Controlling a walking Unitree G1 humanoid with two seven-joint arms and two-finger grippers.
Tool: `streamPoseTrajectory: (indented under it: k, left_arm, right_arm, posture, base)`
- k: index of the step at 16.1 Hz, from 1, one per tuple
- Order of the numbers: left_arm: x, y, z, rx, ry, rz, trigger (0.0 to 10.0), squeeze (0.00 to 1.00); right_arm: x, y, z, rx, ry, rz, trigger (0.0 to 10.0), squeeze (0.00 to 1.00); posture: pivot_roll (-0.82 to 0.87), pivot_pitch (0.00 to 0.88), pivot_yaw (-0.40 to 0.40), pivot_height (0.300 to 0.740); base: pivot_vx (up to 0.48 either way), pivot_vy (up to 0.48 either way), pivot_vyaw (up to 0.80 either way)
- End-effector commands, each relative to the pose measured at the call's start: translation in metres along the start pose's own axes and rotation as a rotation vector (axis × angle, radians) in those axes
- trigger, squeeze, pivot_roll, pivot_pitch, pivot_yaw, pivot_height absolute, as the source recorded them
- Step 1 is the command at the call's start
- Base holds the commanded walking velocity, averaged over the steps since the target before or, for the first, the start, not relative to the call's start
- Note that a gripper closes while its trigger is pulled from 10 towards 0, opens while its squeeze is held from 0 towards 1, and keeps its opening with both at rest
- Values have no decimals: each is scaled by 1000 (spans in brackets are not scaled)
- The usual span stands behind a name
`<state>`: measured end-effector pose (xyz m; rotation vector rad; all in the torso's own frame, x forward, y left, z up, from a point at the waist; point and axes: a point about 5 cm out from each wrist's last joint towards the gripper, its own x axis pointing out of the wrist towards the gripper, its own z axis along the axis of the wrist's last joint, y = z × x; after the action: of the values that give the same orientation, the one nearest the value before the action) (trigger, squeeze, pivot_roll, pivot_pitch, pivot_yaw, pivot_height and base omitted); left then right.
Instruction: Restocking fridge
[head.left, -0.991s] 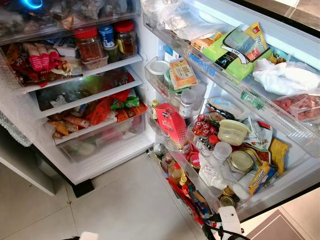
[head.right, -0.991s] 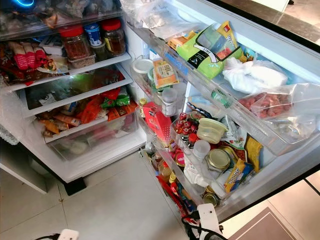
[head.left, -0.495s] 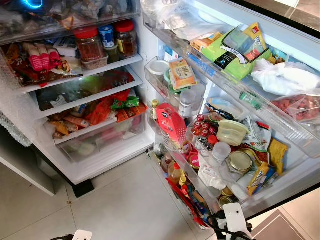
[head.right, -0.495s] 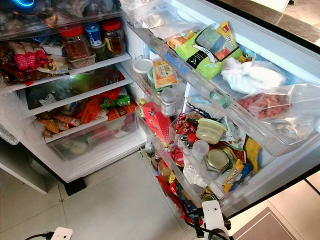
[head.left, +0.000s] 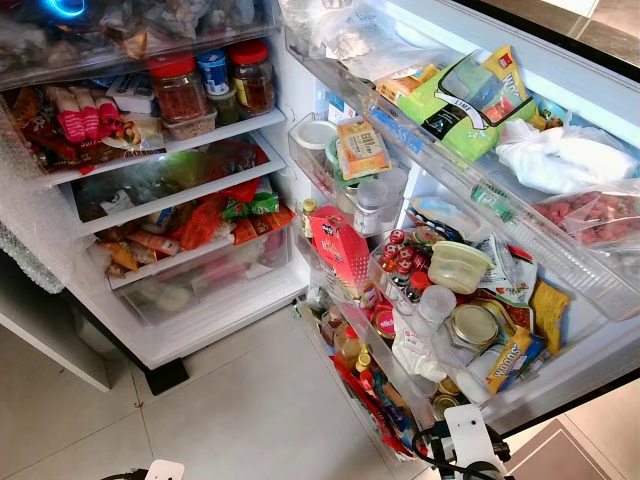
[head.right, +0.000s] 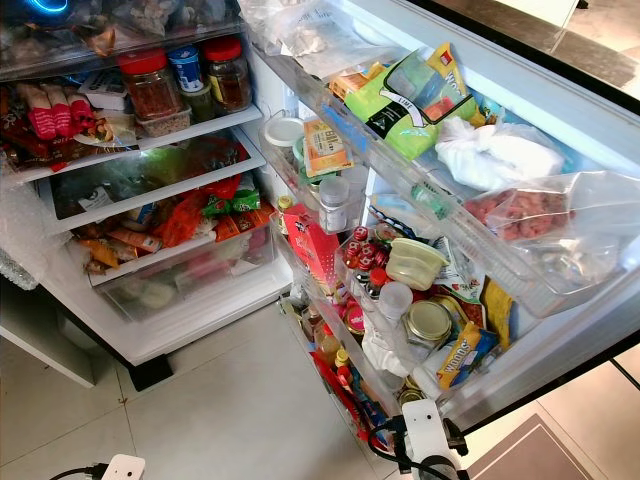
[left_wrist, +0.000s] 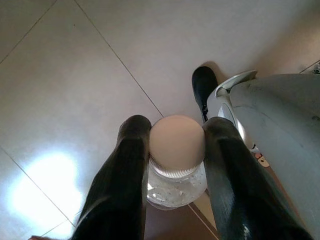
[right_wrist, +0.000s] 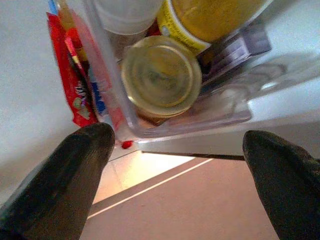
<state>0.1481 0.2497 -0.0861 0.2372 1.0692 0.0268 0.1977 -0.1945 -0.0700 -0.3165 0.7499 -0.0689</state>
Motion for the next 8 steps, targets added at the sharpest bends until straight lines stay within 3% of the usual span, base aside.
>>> streamPoseTrajectory:
  k: [1, 8]
  left_arm:
    - [-1, 0, -6, 2, 16, -3, 10000, 0]
    - [-1, -1, -6, 7, 14, -5, 10000, 0]
  right_arm:
    - [-2, -3, -5, -36, 1, -32, 10000, 0]
    - [-2, -5, -4, -81, -11, -84, 10000, 0]
  posture:
    - [57, 119, -30, 740]
    - [56, 119, -28, 740]
  base:
    - [0, 0, 0]
    - [0, 0, 0]
